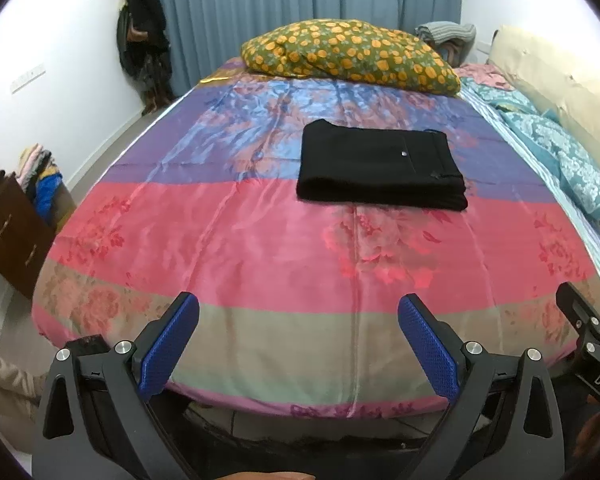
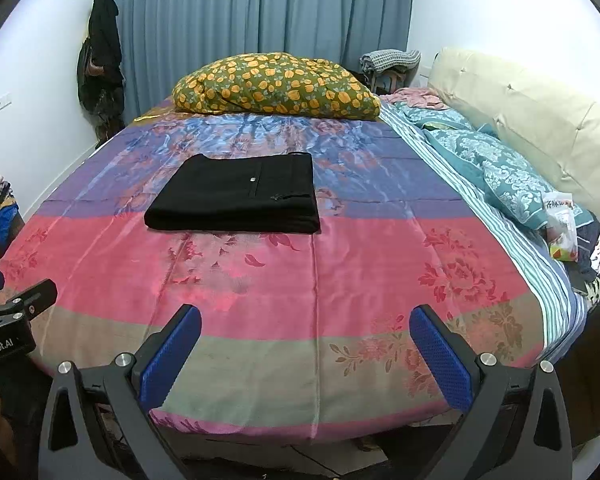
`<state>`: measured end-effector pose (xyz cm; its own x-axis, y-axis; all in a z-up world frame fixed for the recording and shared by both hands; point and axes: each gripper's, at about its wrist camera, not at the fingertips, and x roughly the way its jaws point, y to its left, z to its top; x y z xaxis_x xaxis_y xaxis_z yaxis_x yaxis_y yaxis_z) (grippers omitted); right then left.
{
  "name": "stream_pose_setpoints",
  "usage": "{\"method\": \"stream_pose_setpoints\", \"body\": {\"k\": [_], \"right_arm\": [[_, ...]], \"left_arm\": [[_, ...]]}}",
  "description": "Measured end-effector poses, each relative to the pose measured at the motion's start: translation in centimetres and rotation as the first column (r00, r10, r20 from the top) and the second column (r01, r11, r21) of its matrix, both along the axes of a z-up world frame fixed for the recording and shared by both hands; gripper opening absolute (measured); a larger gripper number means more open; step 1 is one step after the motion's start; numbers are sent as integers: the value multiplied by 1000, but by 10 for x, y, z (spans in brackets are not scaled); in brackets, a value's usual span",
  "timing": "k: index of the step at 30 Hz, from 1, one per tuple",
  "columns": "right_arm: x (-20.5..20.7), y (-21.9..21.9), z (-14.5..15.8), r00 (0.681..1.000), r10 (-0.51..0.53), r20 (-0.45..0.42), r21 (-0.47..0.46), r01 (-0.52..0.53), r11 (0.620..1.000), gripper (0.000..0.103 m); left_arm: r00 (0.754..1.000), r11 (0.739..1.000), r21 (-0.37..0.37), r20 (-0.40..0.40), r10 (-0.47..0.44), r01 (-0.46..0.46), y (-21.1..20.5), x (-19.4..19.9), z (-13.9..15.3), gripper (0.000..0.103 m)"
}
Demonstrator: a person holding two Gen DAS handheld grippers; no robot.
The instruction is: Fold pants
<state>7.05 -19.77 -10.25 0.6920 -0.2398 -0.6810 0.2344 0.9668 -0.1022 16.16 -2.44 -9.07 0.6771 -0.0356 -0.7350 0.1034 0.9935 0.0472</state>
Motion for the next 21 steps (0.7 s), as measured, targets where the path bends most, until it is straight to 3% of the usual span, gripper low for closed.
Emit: {"method": "stream_pose_setpoints", "body": {"k": [21], "right_arm": [[1,2,-1,1000,10,4,-6,-10,1000,103]], "left_arm": [[1000,1000,11,11,-2,2,-4,-3,0,100]]}}
